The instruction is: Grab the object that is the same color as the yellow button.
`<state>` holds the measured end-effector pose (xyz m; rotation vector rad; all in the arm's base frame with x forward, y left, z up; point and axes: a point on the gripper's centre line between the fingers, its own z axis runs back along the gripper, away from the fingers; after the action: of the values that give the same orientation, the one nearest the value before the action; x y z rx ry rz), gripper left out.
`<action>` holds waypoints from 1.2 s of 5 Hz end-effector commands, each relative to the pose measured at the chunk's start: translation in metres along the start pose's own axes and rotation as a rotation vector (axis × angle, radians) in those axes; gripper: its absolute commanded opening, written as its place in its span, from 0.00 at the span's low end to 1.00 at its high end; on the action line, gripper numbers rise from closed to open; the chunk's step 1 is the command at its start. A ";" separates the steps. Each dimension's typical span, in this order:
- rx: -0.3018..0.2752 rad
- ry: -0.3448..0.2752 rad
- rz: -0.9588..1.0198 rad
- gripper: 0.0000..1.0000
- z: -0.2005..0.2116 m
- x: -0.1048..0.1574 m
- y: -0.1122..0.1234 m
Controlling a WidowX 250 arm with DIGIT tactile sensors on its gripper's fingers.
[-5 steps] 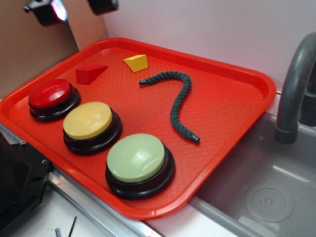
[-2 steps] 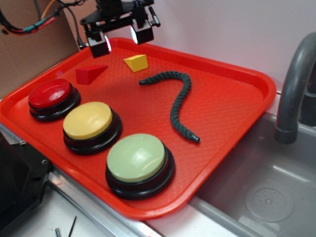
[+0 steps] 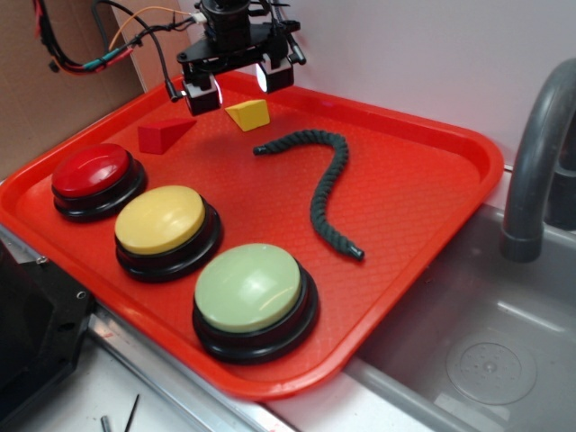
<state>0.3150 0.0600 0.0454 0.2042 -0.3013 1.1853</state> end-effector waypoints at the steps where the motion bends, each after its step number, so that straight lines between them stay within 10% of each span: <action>1: -0.011 -0.067 0.023 1.00 -0.005 0.027 -0.005; 2: -0.003 -0.059 0.013 1.00 -0.011 0.024 -0.007; 3: -0.029 -0.045 0.011 0.00 -0.012 0.023 -0.003; 6: -0.182 0.214 -0.491 0.00 0.052 0.022 0.006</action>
<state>0.3006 0.0436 0.0759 0.0016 -0.0643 0.6800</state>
